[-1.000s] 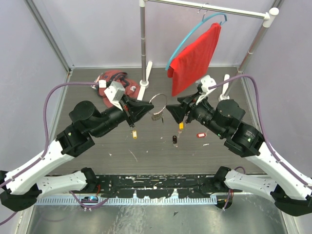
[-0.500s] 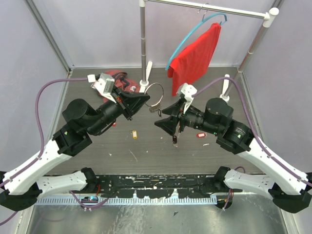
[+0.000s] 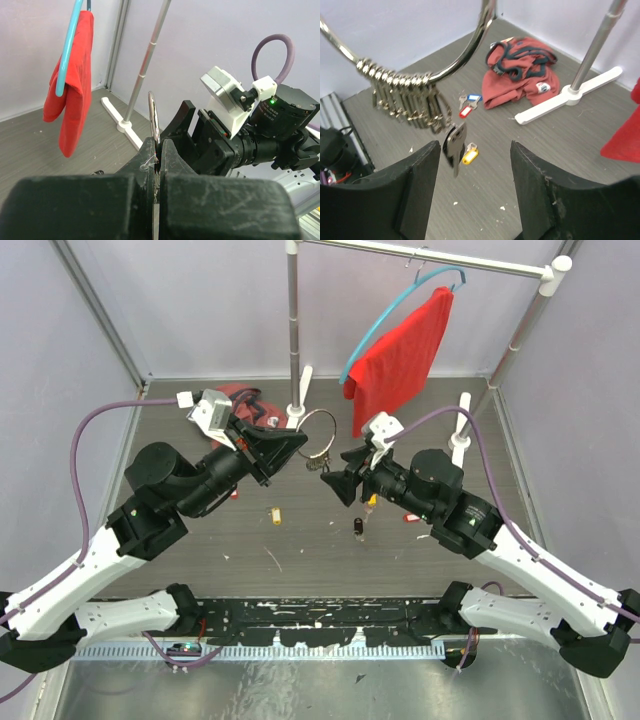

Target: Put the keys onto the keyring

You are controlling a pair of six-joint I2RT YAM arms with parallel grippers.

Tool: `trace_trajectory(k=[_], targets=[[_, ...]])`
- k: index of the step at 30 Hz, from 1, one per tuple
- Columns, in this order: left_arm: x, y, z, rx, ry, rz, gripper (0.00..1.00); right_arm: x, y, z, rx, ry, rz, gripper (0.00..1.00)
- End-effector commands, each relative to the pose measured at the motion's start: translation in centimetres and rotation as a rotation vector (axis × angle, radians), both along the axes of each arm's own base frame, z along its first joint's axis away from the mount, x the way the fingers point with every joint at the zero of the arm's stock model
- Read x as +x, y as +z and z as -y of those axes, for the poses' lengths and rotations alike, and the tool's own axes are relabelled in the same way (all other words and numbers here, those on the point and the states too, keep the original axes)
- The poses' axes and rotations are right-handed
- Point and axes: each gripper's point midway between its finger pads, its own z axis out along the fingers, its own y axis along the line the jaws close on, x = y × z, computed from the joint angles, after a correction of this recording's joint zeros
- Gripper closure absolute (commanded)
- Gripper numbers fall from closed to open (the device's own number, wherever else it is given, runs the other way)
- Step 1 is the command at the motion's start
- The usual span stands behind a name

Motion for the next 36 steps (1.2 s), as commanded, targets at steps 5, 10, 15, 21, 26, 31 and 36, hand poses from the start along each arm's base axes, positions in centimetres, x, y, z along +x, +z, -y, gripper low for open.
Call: trace_trajectory(k=[5,10,15,21,26,31,36], targets=[[-1.1,3.9,-1.2,-0.099,-0.017,0.057,1.0,1.9,4.2,0.1,0.134,-0.081,0.127,0.61],[-1.3,3.8,-1.3,-0.105,-0.021,0.054,1.0,2.3,3.8,0.9,0.083,-0.118,0.142,0.77],[-1.5,3.3,-1.4,-0.088,-0.026,0.045,1.0,3.0,4.5,3.4,-0.012,-0.211,0.202,0.78],[-1.8,2.0,-1.0,-0.062,-0.055,0.025,1.0,3.1,7.6,6.2,-0.075,-0.297,0.291,0.81],[-2.2,0.6,0.1,-0.061,-0.107,-0.026,1.0,2.6,9.9,7.2,-0.071,-0.306,0.339,0.88],[-2.4,-1.3,1.9,-0.053,-0.171,-0.081,1.0,2.0,11.5,7.4,-0.06,-0.286,0.365,0.92],[-2.7,-3.3,4.1,-0.024,-0.251,-0.119,1.0,2.0,12.2,7.0,-0.108,-0.256,0.383,0.92]])
